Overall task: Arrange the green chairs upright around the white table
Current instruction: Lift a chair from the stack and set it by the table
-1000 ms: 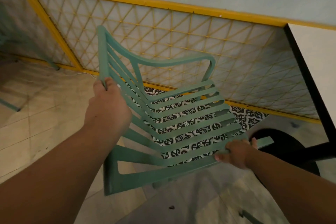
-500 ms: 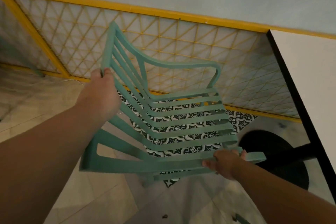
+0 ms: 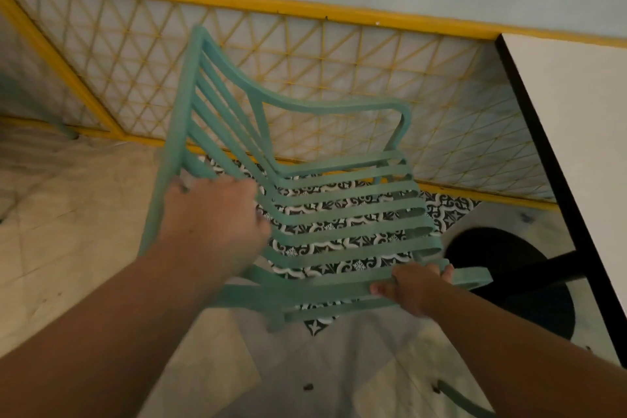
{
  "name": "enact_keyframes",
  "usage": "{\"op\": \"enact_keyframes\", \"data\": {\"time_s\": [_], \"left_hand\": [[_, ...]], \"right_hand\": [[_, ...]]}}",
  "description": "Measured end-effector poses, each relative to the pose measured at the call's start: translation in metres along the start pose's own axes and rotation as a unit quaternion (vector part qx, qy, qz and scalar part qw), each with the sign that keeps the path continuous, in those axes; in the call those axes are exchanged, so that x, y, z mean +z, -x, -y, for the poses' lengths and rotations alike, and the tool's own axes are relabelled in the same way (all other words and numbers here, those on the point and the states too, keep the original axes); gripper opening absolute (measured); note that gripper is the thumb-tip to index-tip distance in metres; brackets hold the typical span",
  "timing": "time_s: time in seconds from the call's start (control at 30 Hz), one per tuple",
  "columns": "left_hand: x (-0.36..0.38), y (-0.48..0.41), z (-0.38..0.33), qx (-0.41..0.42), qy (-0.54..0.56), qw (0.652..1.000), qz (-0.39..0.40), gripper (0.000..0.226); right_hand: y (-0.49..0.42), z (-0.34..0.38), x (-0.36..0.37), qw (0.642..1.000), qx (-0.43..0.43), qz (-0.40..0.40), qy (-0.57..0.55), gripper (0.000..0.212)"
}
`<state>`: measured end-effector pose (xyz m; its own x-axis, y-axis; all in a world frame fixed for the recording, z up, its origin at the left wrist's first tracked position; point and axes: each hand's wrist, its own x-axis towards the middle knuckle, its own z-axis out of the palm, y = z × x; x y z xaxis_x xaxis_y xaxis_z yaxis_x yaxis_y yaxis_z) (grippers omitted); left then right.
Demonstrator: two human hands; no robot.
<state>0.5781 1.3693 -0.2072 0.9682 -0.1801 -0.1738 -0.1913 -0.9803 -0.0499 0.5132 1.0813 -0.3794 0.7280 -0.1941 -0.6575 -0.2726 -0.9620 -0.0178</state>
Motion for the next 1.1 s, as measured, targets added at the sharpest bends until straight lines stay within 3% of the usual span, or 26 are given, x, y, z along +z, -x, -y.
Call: {"op": "enact_keyframes", "data": {"time_s": [0.07, 0.2, 0.37, 0.5, 0.63, 0.83, 1.1], "left_hand": [[0.025, 0.025, -0.027, 0.048, -0.028, 0.996, 0.071, 0.037], [0.075, 0.038, -0.04, 0.026, -0.097, 0.974, 0.205, 0.048], [0.104, 0.031, -0.037, 0.058, -0.125, 0.972, 0.188, 0.038], [0.111, 0.03, -0.035, 0.083, -0.138, 0.972, 0.17, 0.044], [0.114, 0.028, -0.033, 0.094, -0.137, 0.973, 0.162, 0.044], [0.116, 0.025, -0.032, 0.098, -0.143, 0.972, 0.161, 0.048], [0.118, 0.02, -0.026, 0.118, -0.145, 0.969, 0.164, 0.048]], "right_hand": [[0.003, 0.001, -0.001, 1.0, -0.001, 0.019, 0.006, 0.072], [0.001, 0.001, 0.005, 1.0, -0.002, 0.012, 0.009, 0.073], [0.003, 0.0, 0.001, 0.999, -0.013, 0.022, 0.032, 0.076], [-0.007, -0.003, -0.008, 0.995, -0.06, 0.069, 0.031, 0.102], [-0.006, -0.017, -0.01, 0.997, -0.062, -0.043, 0.021, 0.077], [-0.004, -0.019, -0.011, 0.996, -0.038, 0.02, 0.074, 0.077], [0.003, -0.02, 0.002, 0.995, -0.03, 0.014, 0.093, 0.081]]}}
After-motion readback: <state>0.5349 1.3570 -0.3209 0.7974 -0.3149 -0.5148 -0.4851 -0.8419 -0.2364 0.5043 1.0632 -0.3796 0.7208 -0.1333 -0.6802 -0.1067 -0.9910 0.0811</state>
